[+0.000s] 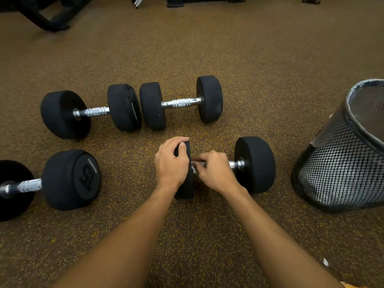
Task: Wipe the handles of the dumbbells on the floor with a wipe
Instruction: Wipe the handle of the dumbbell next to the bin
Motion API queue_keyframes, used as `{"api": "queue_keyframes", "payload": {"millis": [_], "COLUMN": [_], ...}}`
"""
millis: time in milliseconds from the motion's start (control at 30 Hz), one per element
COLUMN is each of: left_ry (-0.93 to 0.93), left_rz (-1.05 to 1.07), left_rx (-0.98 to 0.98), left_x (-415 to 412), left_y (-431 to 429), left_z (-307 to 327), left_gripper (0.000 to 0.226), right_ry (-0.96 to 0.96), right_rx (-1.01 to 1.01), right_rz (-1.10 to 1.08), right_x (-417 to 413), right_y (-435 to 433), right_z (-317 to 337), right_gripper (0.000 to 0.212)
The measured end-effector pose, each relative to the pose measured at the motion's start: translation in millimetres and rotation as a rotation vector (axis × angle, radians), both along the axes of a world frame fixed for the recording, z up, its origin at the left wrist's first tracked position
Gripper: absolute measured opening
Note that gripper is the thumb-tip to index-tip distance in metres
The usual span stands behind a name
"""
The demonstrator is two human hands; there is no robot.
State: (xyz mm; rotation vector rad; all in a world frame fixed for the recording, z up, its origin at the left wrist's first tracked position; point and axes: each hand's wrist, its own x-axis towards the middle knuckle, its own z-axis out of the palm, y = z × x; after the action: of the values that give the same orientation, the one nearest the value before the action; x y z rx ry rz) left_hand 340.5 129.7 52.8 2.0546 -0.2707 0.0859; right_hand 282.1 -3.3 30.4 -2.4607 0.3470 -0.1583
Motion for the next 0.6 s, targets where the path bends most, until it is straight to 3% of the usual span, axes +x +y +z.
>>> {"api": "queue_keyframes", "payload": {"millis": [100,233,400,600], "left_ry": [-0.001,0.006,0.007,0.015], "left_rz": [-0.004,-0.004,0.001,0.002], "left_rx": [0.004,0.002,0.009,0.004], "left_x": [-1,1,-1,-1], "left_y": [1,0,1,1], "left_z": [-1,1,0,1], "left_gripper": [0.028,0.028,0.028,0.028], "right_ry": [0.036,0.152,-0.110,-0.379], "right_rx": [0.033,-0.147,-0.162,-0.086], "right_rz": [-0.030,-0.021,0.054,0.120], "right_x": [3,11,-9,-27], "right_y": [1,8,3,-5], "right_z": [2,11,-9,-33], "right_gripper": [0.024,0.032,0.023,0.032]}}
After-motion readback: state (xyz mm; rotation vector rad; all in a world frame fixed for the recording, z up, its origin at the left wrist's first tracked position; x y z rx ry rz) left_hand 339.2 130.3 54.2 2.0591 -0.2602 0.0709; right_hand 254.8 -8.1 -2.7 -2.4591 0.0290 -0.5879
